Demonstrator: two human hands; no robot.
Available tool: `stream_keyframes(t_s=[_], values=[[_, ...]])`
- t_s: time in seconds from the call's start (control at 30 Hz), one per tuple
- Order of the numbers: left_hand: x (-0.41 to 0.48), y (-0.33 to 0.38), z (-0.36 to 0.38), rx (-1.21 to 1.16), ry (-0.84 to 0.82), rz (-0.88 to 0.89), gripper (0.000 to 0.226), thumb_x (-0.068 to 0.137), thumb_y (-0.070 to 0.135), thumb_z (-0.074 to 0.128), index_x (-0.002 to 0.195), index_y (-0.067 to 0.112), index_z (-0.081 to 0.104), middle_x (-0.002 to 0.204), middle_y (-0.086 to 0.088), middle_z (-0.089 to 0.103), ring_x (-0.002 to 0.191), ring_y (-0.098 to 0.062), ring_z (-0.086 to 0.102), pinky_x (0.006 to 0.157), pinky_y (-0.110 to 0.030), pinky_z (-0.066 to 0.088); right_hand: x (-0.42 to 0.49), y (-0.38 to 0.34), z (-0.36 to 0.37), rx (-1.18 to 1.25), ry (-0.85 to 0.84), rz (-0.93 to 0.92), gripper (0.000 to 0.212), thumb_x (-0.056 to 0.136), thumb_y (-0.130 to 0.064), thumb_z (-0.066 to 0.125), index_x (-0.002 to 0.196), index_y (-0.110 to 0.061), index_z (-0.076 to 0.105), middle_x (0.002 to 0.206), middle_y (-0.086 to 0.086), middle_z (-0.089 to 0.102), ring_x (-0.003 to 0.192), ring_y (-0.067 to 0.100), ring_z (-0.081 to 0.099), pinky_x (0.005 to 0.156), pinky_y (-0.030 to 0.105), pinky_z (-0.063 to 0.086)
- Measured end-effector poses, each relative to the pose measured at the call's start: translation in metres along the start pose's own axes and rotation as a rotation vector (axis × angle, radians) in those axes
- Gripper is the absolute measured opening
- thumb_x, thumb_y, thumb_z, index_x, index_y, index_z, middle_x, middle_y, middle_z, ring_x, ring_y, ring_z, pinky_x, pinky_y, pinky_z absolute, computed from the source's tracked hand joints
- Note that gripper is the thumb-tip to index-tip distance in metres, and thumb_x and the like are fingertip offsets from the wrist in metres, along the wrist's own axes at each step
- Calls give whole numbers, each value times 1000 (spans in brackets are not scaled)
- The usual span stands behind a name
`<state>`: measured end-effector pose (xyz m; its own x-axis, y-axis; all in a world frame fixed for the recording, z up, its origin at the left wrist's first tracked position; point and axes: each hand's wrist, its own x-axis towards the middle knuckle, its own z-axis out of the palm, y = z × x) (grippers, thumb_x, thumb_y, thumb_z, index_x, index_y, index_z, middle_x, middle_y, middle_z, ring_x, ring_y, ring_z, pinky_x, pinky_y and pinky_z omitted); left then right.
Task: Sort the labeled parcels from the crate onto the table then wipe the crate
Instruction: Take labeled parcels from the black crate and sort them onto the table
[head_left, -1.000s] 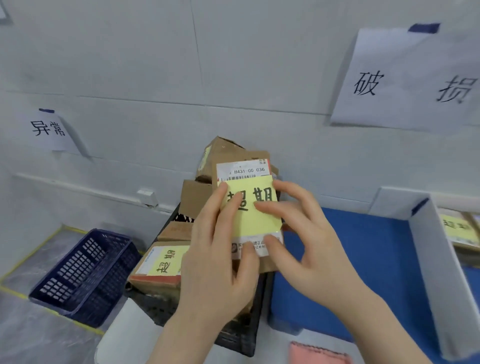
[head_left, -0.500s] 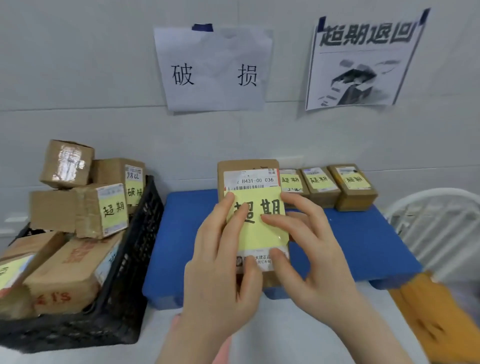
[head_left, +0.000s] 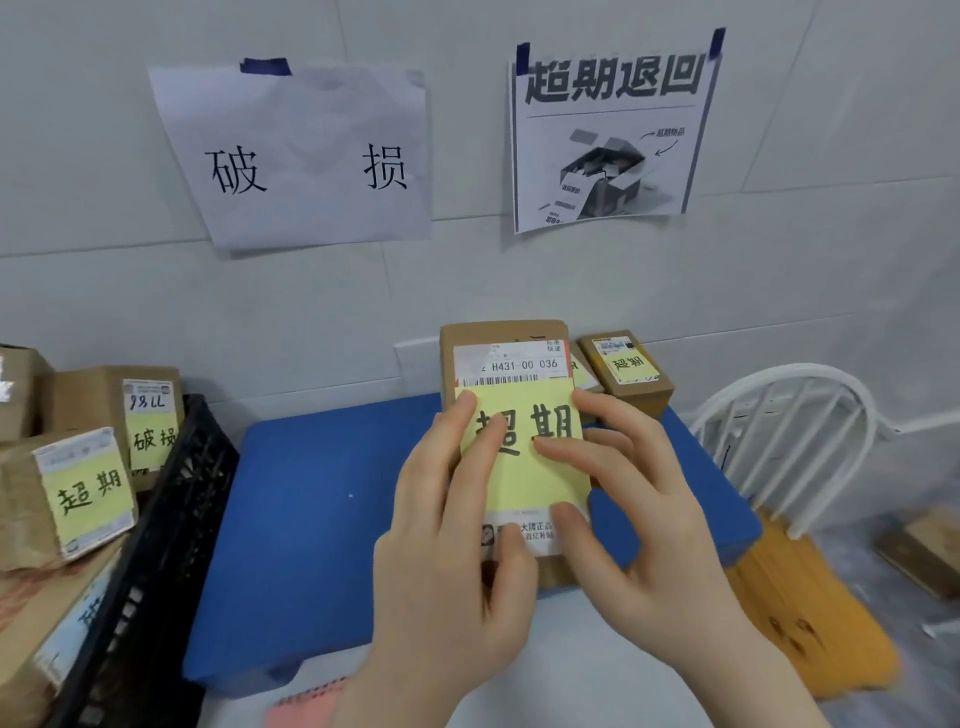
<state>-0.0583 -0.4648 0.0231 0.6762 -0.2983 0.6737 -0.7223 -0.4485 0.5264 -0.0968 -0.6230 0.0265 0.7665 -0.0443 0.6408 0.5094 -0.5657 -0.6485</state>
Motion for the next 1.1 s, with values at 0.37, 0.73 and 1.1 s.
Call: stream_keyframes(t_s=[0.37, 0.73, 1.1], values=[[30, -3, 81, -16, -113, -9, 57, 83, 25, 44, 140, 17, 47, 154, 9, 29, 131, -18, 46, 58, -13, 49, 5, 69, -39, -46, 32, 107, 33, 90, -25, 55, 122, -19, 60, 144, -2, 37, 125, 20, 48, 90, 15, 47], [15, -57, 163, 20, -179, -326, 53, 88, 26, 39, 140, 34, 39, 151, 27, 19, 131, -6, 41, 76, -15, 52, 6, 177, -21, 135, -157, 293, 33, 88, -20, 61, 119, -32, 61, 141, -16, 37, 129, 5, 42, 82, 11, 51], [5, -120, 226, 23, -374, -666, 50, 96, 18, 40, 144, 31, 32, 151, 30, 7, 135, -1, 30, 91, -28, 52, -8, 277, 29, 116, -369, 518, 42, 92, -14, 59, 130, -32, 56, 141, -25, 31, 122, -7, 42, 86, 16, 51]])
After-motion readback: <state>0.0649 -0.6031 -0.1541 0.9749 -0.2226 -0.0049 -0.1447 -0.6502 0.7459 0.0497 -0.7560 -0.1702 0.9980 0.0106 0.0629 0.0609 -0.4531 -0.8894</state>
